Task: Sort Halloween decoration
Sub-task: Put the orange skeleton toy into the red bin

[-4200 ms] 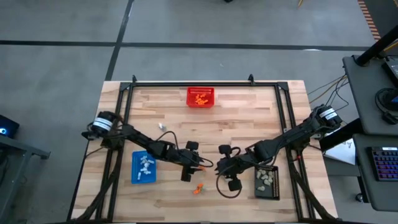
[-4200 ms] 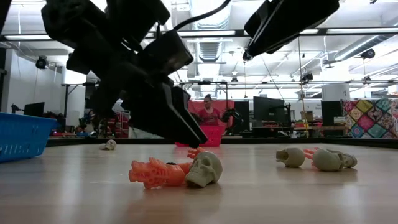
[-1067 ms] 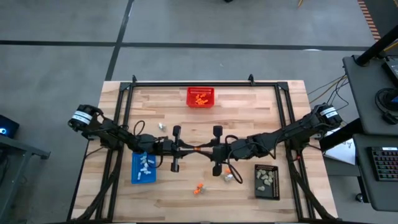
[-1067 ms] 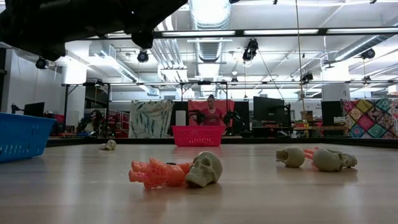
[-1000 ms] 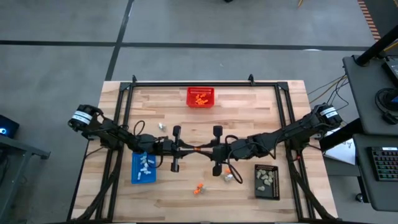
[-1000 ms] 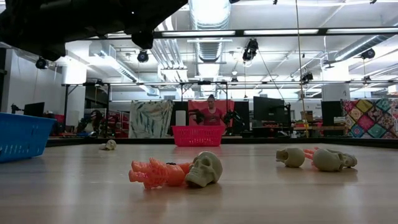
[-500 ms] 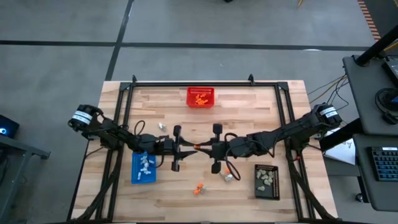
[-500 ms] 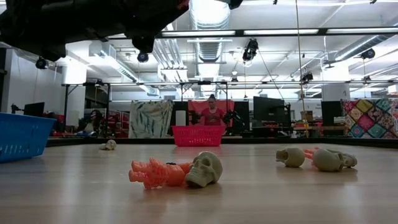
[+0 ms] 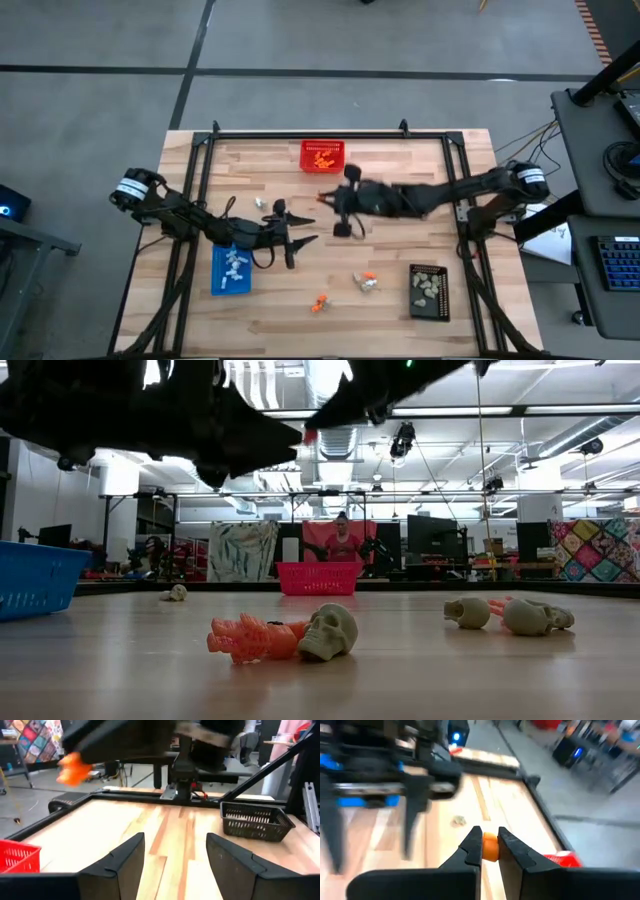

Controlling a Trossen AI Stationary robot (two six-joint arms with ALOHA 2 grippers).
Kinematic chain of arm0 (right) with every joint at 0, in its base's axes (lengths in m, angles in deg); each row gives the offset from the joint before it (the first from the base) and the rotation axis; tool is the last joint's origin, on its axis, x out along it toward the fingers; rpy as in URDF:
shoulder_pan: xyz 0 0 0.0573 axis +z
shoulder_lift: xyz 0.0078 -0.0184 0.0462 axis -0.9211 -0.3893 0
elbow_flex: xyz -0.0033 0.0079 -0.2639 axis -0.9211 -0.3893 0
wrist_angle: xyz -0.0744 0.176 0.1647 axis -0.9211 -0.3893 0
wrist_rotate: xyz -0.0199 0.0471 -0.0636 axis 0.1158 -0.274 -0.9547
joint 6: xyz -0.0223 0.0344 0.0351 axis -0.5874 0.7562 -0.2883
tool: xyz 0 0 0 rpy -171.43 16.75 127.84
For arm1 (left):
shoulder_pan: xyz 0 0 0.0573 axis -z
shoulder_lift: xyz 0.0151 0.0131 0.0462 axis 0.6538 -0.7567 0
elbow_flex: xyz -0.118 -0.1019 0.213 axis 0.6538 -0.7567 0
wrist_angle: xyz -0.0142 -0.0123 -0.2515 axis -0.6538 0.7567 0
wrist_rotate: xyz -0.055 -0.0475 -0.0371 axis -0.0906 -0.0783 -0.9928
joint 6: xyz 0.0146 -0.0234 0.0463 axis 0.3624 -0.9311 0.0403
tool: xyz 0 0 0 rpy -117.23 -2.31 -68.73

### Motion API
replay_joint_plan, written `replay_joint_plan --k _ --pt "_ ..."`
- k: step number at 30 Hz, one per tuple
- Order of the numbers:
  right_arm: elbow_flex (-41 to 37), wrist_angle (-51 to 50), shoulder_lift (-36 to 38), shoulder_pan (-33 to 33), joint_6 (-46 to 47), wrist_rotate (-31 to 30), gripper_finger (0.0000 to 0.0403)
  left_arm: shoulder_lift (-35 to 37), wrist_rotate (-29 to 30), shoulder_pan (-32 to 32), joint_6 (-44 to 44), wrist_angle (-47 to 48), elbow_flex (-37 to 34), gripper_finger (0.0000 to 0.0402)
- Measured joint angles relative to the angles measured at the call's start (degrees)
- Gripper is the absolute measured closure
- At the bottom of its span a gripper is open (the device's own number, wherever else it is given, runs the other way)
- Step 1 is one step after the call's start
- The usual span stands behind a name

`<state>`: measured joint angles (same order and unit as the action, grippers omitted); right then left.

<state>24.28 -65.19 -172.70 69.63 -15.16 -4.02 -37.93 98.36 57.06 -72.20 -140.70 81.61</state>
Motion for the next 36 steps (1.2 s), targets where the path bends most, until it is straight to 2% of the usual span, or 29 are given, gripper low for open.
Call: replay_joint_plan --k 5,10,16,26,30,36 --pt "0.00 -1.59 -0.75 -10.29 4.09 9.77 0.0379 1.14 0.06 0.02 -0.20 0.13 -0.98 0.0206" --pt "0.02 -2.01 -2.10 -18.96 6.16 13.76 0.0379 5.04 0.09 0.02 -0.16 2.64 -1.74 0.0206" --pt "0.02 -1.71 -5.82 -26.36 8.05 18.67 0.0379 12.70 0.98 0.02 -0.18 12.11 -1.82 0.0206" --pt "2.23 -2.11 -13.86 -29.96 9.52 18.81 0.0379 22.76 6.14 0.02 -2.54 27.08 -1.82 0.0206" --pt "3.42 -2.51 -15.16 -30.07 9.01 18.77 0.0374 24.14 6.17 0.02 -3.78 29.26 -1.82 0.0206" --pt "4.35 -3.55 -15.37 -30.07 9.01 18.32 0.0342 24.40 9.18 0.02 -3.81 29.93 -1.82 0.0206"
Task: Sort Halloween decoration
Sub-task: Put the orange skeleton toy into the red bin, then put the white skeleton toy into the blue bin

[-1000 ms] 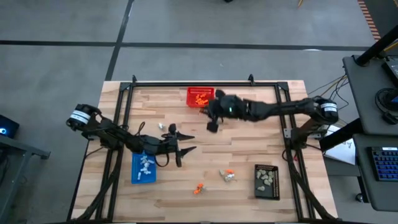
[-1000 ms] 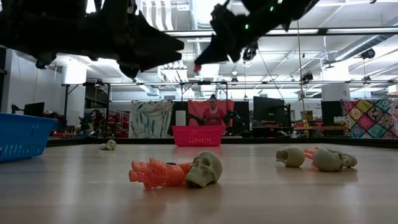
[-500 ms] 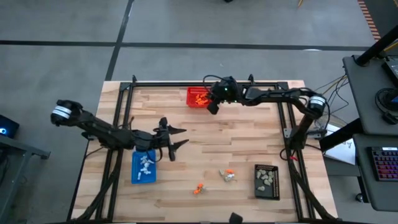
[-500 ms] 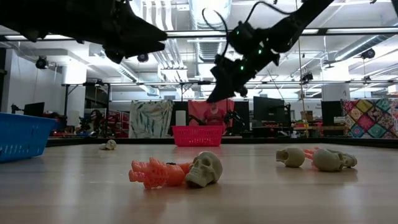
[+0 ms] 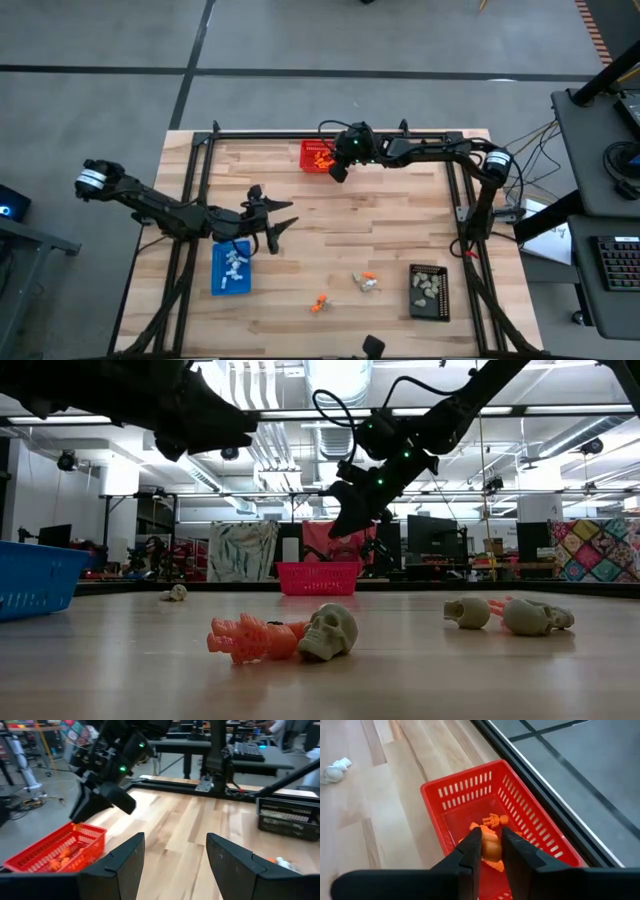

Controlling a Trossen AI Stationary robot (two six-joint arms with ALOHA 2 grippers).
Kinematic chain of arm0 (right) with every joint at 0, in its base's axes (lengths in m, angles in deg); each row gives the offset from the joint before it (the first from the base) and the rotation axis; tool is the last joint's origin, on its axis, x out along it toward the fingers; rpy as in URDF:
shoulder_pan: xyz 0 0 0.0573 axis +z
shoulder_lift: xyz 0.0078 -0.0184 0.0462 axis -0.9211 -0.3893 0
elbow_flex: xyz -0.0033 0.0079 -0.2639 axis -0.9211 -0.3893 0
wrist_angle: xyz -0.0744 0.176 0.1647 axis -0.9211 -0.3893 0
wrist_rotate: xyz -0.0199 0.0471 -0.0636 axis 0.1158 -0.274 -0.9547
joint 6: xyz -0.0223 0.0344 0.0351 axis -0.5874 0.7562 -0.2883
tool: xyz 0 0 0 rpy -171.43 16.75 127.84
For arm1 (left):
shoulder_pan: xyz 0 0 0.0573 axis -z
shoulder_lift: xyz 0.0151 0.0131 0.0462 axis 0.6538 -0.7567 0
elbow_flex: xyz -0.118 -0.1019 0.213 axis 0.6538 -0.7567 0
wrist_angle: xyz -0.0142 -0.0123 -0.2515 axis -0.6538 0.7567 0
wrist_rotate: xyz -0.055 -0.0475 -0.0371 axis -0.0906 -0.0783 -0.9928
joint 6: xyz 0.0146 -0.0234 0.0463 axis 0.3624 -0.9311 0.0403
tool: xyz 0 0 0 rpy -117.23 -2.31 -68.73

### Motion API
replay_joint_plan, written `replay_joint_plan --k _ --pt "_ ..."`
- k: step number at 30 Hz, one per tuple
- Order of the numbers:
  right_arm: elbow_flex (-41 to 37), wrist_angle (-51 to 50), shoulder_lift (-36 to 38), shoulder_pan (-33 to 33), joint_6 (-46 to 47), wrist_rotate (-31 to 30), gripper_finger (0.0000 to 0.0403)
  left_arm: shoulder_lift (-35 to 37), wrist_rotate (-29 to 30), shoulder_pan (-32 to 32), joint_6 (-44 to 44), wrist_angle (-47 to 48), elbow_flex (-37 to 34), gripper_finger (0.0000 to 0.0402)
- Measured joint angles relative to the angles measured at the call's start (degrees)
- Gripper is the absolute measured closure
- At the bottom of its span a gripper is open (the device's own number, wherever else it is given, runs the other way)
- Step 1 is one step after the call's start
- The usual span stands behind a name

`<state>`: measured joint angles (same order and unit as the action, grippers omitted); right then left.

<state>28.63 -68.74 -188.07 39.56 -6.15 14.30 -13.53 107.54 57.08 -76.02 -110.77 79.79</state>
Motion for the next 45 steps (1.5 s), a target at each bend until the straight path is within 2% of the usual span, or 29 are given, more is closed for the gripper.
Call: replay_joint_plan --k 3,14,17,19,24,29,33,38,45 --pt "0.04 -0.02 -0.02 0.00 0.06 -0.02 0.0330 0.00 1.36 -0.01 0.00 -0.03 0.00 0.0206" --pt "0.04 0.07 -0.02 0.00 -0.45 -0.02 0.0326 -0.02 1.37 0.00 -1.37 -0.03 0.07 0.0206" --pt "0.05 -0.65 0.55 0.04 -0.55 0.77 0.0326 -0.02 1.29 0.00 -2.81 3.38 2.02 0.0206" --pt "0.06 -1.58 1.58 0.22 -0.61 2.89 0.0328 0.00 1.25 0.00 -4.59 10.26 4.77 0.0206" --pt "0.06 -6.90 5.50 1.03 -0.46 7.86 0.0336 -0.85 1.13 -0.07 -9.66 37.53 14.99 0.0206" --pt "0.06 -13.62 11.39 3.30 -0.64 9.05 0.0343 -2.97 0.52 -0.31 -11.54 64.75 24.19 0.0206" --pt "0.06 -18.13 15.94 6.04 -0.66 9.06 0.0343 -5.29 -2.10 -2.40 -11.78 81.12 30.32 0.0206" --pt "0.06 -20.31 20.97 10.13 -0.30 9.03 0.0342 -7.17 -7.65 -9.25 -9.65 91.22 34.89 0.0206" --pt "0.06 -21.03 24.85 16.17 0.00 9.03 0.0344 -7.32 -20.51 -21.33 8.09 91.43 33.51 0.0206"
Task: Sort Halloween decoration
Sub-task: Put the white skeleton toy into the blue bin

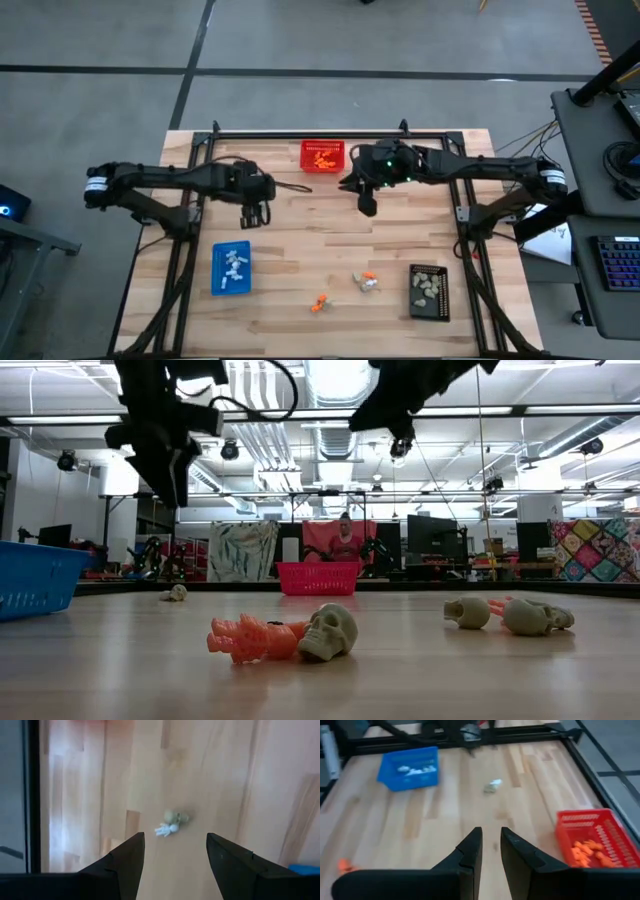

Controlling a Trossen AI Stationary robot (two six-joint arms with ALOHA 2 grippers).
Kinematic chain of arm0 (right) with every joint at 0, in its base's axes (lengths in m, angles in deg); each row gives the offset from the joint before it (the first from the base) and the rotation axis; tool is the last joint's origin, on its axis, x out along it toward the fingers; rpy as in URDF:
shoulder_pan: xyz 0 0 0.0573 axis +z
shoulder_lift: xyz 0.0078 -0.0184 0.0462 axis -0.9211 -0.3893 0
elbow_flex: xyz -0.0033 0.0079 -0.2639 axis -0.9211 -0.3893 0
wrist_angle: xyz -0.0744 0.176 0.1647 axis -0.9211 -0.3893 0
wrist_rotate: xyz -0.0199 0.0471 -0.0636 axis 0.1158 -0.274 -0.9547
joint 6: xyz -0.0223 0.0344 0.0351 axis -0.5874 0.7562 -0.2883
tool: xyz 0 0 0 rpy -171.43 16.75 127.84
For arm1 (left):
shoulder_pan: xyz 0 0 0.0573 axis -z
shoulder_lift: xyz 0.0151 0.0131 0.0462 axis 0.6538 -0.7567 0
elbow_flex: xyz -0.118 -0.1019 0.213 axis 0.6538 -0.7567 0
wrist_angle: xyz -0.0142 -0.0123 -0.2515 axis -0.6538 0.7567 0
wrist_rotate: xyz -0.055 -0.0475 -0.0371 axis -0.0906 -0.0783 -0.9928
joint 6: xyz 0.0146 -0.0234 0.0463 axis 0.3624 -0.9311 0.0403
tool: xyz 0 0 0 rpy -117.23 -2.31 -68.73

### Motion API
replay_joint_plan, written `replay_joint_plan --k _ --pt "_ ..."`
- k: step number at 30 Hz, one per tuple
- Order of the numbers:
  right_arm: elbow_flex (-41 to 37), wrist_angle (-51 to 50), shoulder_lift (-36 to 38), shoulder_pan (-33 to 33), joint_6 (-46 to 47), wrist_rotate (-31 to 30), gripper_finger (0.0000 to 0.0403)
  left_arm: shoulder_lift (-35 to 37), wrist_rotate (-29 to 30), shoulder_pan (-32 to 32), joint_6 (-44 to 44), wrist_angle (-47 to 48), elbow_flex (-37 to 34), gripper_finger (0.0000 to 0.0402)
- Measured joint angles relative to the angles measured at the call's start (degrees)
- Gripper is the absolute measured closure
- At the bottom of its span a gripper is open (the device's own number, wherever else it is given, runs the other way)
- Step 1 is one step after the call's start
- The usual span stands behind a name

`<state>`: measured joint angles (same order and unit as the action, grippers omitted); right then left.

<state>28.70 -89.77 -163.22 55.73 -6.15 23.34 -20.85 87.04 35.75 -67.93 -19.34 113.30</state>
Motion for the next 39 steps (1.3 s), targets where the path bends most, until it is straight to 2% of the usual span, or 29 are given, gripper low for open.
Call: replay_joint_plan --k 6,11,24,39 --pt "0.00 -0.60 0.81 4.34 0.75 -0.02 0.0342 -1.88 -1.29 -8.06 5.72 -0.29 -0.76 0.0206" --pt "0.00 -0.72 0.35 6.04 0.55 -0.04 0.0344 -5.97 -3.65 -11.55 9.93 -0.37 -0.76 0.0206" --pt "-0.02 -2.74 0.04 6.23 0.52 -0.11 0.0344 -19.11 -3.79 -11.93 17.19 -1.34 -0.83 0.0206" --pt "-0.19 -2.92 0.00 6.23 0.33 -0.13 0.0343 -22.79 -3.78 -13.00 19.21 -5.02 -1.34 0.0206"
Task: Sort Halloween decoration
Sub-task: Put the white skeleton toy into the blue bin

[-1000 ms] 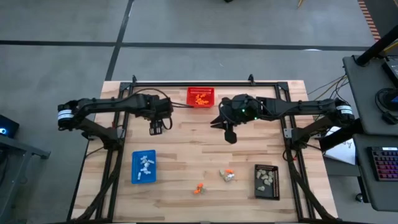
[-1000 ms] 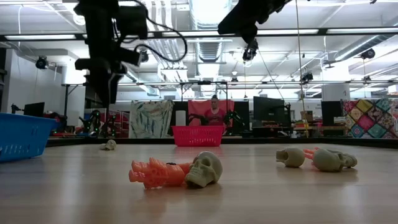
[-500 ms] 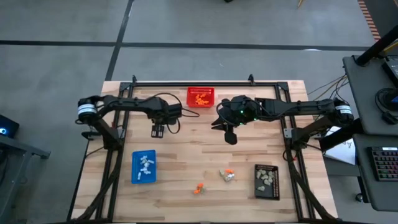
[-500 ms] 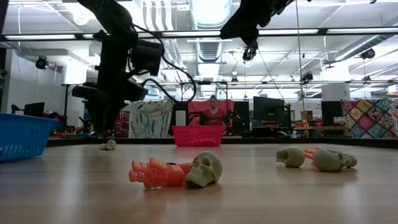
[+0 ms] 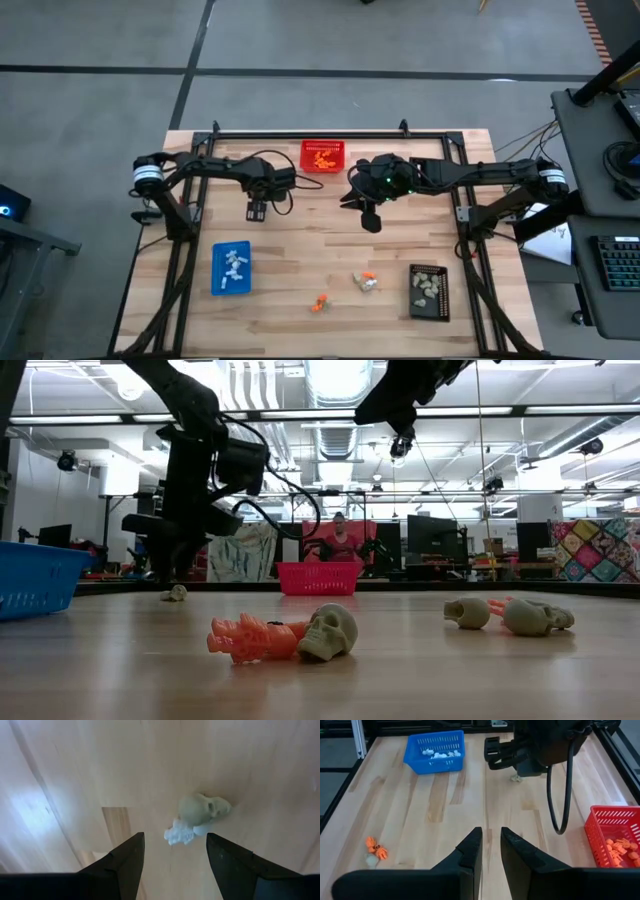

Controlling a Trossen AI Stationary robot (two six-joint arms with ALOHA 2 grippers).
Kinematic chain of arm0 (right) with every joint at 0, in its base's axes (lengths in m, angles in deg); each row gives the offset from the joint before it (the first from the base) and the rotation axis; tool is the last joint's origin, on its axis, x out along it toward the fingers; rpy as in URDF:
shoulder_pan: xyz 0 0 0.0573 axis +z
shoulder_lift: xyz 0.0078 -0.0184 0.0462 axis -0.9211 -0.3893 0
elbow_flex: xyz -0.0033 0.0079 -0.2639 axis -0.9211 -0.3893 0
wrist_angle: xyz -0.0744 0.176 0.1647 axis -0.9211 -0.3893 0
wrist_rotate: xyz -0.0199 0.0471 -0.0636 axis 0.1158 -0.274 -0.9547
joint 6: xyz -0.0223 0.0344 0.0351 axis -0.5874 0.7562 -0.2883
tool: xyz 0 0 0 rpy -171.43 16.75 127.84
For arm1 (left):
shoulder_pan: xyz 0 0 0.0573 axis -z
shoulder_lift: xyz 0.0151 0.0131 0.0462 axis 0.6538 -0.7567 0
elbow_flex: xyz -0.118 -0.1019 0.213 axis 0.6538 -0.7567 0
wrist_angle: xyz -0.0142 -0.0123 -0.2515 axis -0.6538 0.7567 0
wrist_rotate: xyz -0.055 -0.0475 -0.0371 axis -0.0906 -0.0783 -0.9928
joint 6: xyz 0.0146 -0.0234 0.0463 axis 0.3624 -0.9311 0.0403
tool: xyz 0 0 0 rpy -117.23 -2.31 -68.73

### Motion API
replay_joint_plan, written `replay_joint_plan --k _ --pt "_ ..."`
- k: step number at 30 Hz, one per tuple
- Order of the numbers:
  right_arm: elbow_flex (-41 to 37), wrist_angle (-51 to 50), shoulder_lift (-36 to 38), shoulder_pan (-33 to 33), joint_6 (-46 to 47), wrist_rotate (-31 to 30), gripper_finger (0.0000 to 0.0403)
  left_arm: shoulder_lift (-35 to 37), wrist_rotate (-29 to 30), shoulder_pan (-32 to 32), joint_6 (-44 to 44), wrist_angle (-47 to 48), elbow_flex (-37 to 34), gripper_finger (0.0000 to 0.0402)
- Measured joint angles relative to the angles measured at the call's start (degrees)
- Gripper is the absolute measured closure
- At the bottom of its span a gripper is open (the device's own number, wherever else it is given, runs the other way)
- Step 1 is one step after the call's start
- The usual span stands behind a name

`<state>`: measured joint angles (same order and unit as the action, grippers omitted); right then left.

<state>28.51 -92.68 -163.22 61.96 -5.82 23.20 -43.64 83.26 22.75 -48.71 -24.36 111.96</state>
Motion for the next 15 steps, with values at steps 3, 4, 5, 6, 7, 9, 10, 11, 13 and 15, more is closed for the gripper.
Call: replay_joint_plan --k 3,4,5,6,7,9,10,11,13,15 --pt "-0.23 0.05 -0.02 0.00 0.08 0.00 0.0344 -0.50 0.00 -0.21 0.00 0.05 -0.57 0.0206" --pt "-0.31 0.05 -0.02 0.00 0.10 0.00 0.0343 -0.68 0.00 -0.23 0.00 0.05 -0.88 0.0206" --pt "-0.40 0.05 -0.02 0.00 0.13 0.00 0.0343 -0.85 0.00 -0.23 0.00 0.04 -1.14 0.0206" --pt "-0.49 0.04 -0.04 0.00 0.15 0.00 0.0342 -1.00 0.00 -0.21 0.00 -0.32 -1.35 0.0206" --pt "-0.51 0.01 -0.04 0.00 0.14 0.00 0.0342 -1.09 0.00 -0.21 0.00 -0.85 -1.55 0.0206" --pt "-0.51 0.05 -0.04 0.00 0.14 0.00 0.0343 -1.45 0.00 -0.21 0.01 -1.42 -1.92 0.0206" --pt "-0.51 0.06 -0.04 0.00 0.15 0.00 0.0344 -1.66 -0.02 -0.21 0.11 -1.88 -2.04 0.0206" --pt "-0.51 0.05 -0.04 0.00 0.14 0.00 0.0344 -1.91 -0.02 -0.21 0.24 -2.48 -2.10 0.0206" --pt "-0.51 0.06 -0.04 0.00 0.15 0.00 0.0343 -2.51 -0.02 -0.21 0.44 -3.06 -2.16 0.0206" --pt "-0.51 0.06 -0.04 0.00 0.15 0.00 0.0342 -3.23 -0.03 -0.21 0.50 -3.07 -2.12 0.0210"
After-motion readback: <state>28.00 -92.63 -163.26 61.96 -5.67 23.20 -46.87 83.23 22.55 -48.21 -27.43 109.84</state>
